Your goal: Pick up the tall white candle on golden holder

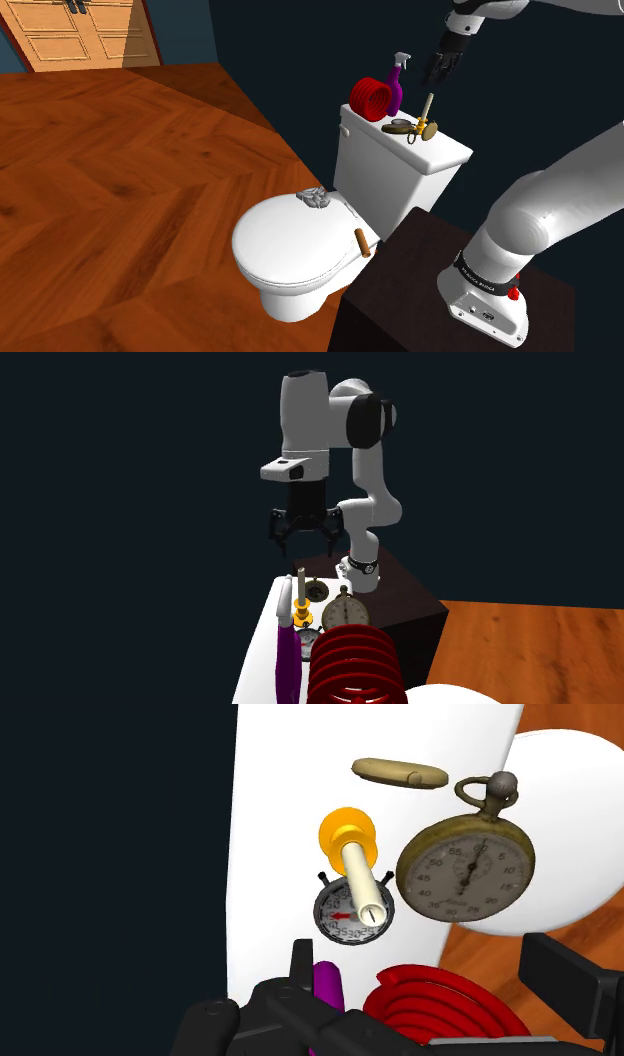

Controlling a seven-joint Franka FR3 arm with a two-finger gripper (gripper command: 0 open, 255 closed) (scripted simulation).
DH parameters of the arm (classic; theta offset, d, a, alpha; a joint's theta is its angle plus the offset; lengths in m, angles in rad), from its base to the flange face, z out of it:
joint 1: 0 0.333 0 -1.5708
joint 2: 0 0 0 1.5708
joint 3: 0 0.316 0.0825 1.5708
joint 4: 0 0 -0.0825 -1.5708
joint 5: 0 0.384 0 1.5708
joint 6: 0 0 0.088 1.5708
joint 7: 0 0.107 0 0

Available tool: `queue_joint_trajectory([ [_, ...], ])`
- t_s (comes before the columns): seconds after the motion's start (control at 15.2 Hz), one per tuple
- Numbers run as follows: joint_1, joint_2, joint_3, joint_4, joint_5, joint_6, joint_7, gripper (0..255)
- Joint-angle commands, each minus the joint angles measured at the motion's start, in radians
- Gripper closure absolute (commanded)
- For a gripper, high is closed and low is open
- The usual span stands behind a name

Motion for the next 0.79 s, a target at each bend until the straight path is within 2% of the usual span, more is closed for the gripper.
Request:
queue_joint_trajectory([
  [0.0, -0.004, 0.023, -0.021, 0.000, 0.004, 0.022, -0.018, 0],
  [0.4, -0.008, 0.023, -0.029, -0.080, 0.000, 0.102, -0.020, 0],
  [0.59, -0.008, 0.024, -0.030, -0.087, 0.000, 0.110, -0.020, 0],
  [0.66, -0.008, 0.023, -0.030, -0.086, 0.000, 0.109, -0.020, 255],
  [0.73, -0.008, 0.023, -0.030, -0.087, 0.000, 0.109, -0.020, 255],
])
